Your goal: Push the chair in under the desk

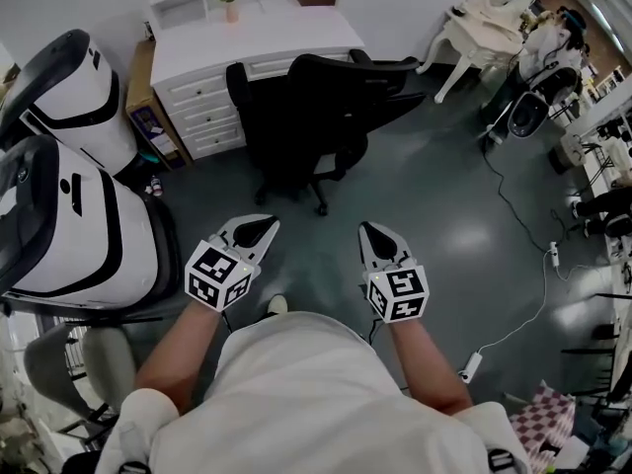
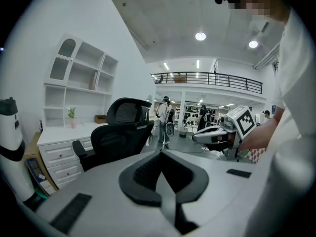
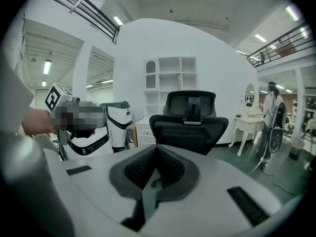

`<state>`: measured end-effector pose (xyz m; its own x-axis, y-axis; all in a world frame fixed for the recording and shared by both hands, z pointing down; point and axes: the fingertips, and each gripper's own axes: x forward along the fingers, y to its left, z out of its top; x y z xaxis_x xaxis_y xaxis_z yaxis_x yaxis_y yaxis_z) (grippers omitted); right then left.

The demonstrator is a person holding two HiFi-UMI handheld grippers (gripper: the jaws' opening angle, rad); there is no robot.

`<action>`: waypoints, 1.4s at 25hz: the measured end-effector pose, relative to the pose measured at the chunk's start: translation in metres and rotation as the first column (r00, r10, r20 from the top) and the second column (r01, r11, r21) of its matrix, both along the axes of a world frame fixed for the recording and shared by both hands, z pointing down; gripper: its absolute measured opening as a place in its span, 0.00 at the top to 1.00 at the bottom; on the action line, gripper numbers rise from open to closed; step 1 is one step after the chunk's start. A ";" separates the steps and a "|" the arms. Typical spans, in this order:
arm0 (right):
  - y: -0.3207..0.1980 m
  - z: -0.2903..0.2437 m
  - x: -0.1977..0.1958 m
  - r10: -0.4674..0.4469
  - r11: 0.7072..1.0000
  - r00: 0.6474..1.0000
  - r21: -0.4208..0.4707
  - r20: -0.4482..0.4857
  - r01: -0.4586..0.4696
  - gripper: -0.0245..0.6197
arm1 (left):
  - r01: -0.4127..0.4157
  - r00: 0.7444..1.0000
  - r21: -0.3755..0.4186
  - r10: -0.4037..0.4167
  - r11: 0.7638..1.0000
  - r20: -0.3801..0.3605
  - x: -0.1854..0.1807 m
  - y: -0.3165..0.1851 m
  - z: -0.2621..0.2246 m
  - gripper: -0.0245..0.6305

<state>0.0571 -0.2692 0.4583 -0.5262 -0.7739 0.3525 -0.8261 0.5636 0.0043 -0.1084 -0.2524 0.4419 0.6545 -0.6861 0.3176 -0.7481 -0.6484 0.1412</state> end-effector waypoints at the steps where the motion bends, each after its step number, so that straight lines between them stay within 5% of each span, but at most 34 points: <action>1: 0.005 -0.001 0.005 -0.014 1.000 1.000 0.000 -0.001 0.014 0.96 | 0.008 1.000 -0.006 -0.008 1.000 -0.003 0.005 0.006 0.000 0.97; 16: 0.090 0.002 0.080 -0.159 0.987 0.987 0.013 0.035 0.159 0.96 | 0.148 0.989 -0.020 -0.148 0.989 -0.007 0.077 0.105 0.001 0.97; 35: 0.181 0.009 0.117 -0.236 0.972 0.969 0.022 0.068 0.235 0.96 | 0.196 0.981 -0.023 -0.196 0.980 0.007 0.123 0.201 0.013 0.97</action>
<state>0.1738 -0.0884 0.4676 -0.7170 -0.6299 0.2986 -0.6686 0.7426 -0.0390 0.0142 -0.0518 0.4546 0.5065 -0.7935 0.3374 -0.8611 -0.4855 0.1509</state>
